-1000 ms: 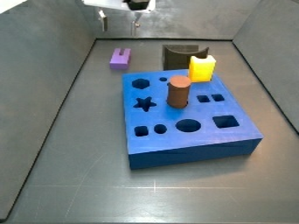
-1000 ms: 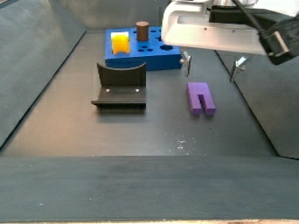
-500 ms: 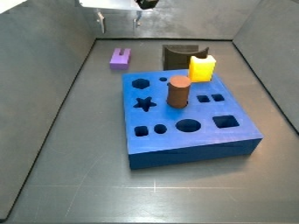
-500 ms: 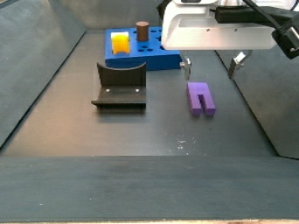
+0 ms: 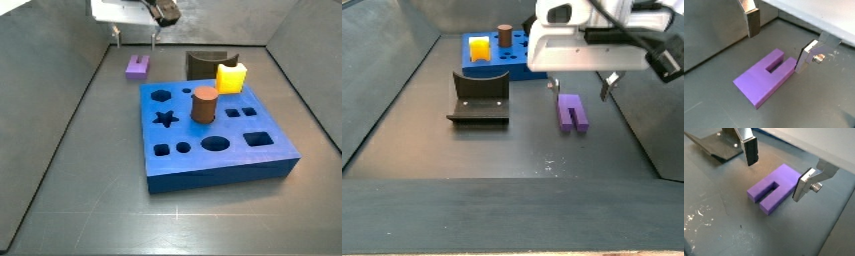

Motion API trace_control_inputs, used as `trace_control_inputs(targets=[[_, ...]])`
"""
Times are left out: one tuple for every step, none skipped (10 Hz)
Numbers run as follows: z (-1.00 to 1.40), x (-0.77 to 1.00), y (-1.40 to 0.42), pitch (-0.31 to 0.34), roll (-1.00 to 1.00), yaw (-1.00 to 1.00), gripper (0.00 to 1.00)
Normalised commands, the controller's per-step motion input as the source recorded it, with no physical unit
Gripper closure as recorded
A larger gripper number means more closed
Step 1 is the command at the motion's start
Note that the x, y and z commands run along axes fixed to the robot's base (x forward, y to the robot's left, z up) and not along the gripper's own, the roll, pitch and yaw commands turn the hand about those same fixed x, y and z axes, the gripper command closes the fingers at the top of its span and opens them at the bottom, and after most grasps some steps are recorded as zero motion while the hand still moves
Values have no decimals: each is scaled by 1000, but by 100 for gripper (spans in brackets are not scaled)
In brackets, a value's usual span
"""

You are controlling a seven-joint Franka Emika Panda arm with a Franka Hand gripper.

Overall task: Pick up the double-square object. Move up. Rotate the double-square object. Place the double-square object on the fixture. Regrasp the double-square object. Move to above the board. Insert the double-square object.
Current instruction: Rotate the double-square object.

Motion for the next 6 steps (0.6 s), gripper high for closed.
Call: trace_control_inputs(targets=[[-936,49,11,-43,-76,-7,0],[-836,48,12,-47,-91,4,0],[-742,47,11,-53,-104,12,0],[-656,46,11,-58,-114,15,0],[-553,45,11,-64,-127,21,0],[-480,44,9,-68,-135,23,0]])
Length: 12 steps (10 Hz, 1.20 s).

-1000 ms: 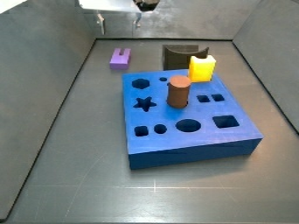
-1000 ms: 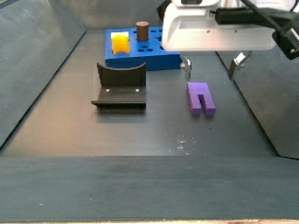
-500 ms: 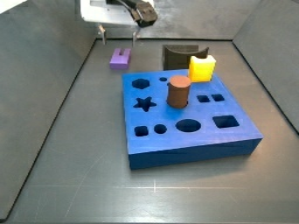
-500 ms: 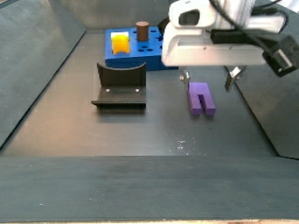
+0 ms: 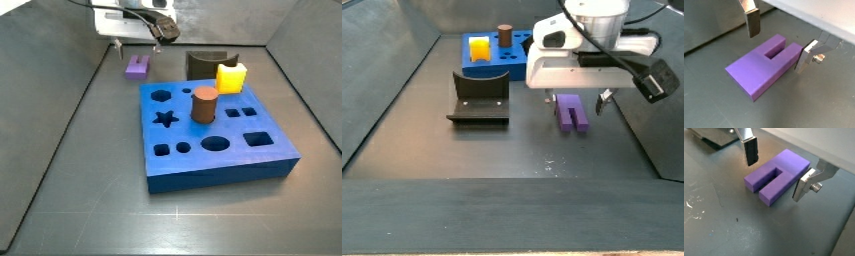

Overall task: Pick up the double-square object. Move up. Rotate the double-square object. Place the double-square object on the fixture. Regrasp the double-square object. Move to above the board. Insert the double-square object.
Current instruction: Rotate the double-square object.

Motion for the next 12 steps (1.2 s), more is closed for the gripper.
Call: trace_control_inputs(targets=[[-391,42,10,-74,-143,22,0],[-326,44,15,-76,-148,21,0],[-287,43,16,-83,-150,21,0],[-213,36,13,-92,-158,23,0],[-170,30,12,-82,-165,24,0],[-170,28,13,-80,-165,21,0],[-170,28,13,-80,-164,21,0],[-170,28,13,-80,-164,21,0],[-170,28,13,-80,-164,21,0],[-170,28,13,-80,-164,20,0],[-170,28,13,-80,-164,20,0],[-170,28,13,-80,-164,20,0]])
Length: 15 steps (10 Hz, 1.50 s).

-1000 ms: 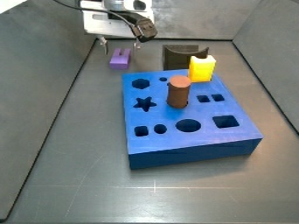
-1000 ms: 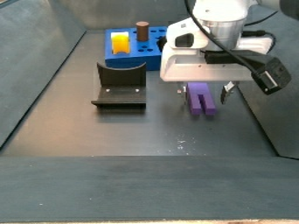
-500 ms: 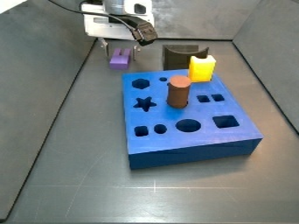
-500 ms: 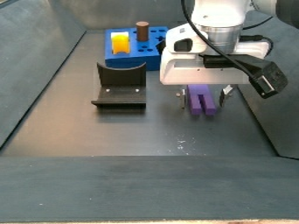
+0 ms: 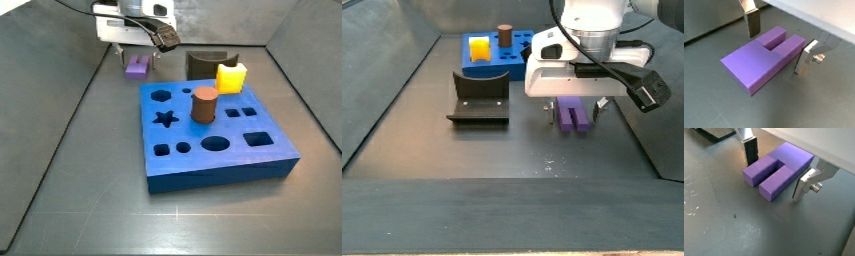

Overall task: Pick up the double-square object. Move up. Rotate the double-square object. Place the double-square object on the fixture. Regrasp the double-square object. Move to above the board. Insert the double-square object.
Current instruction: Rotate the double-square object.

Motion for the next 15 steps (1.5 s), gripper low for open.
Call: trace_control_inputs(targets=[[-170,28,13,-80,-164,20,0],[-170,28,13,-80,-164,20,0],[-170,28,13,-80,-164,20,0],[-170,28,13,-79,-164,20,0],[-170,28,13,-79,-164,20,0],[-170,28,13,-79,-164,20,0],[-170,28,13,-79,-164,20,0],[-170,28,13,-79,-164,20,0],[-170,28,13,-79,-164,20,0],[-170,28,13,-79,-164,20,0],[-170,28,13,-79,-164,20,0],[-170,28,13,-79,-164,20,0],[-170,28,13,-79,-164,20,0],[-170,28,13,-79,-164,20,0],[-170,28,13,-79,-164,20,0]])
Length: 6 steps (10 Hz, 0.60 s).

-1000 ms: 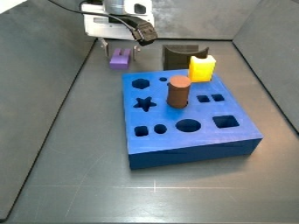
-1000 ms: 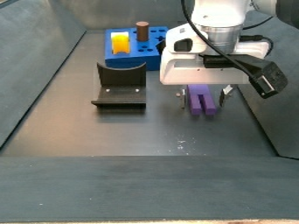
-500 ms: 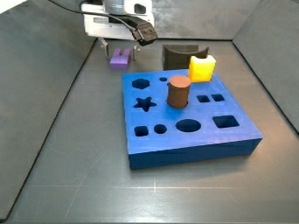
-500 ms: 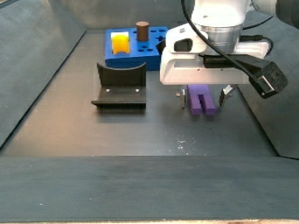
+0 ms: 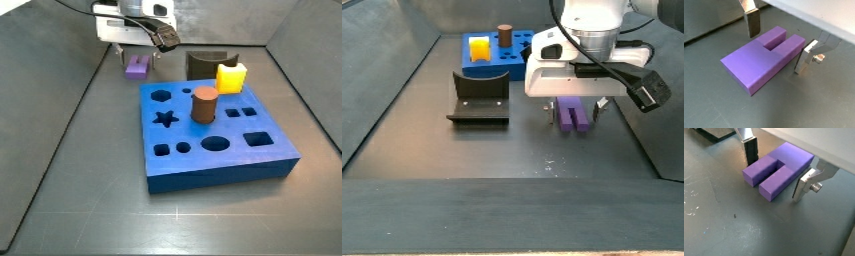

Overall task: Pick up the double-square object. Move up. Rotate the double-square object. Place the double-square object on the fixture. Regrasp the double-square object. Move to above the board. Insert the double-square object.
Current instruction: Rotate the double-square object.

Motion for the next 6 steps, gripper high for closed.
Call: trace_control_inputs(targets=[[-170,28,13,-79,-164,20,0],[-170,28,13,-79,-164,20,0],[-170,28,13,-79,-164,20,0],[-170,28,13,-79,-164,20,0],[-170,28,13,-79,-164,20,0],[-170,28,13,-79,-164,20,0]])
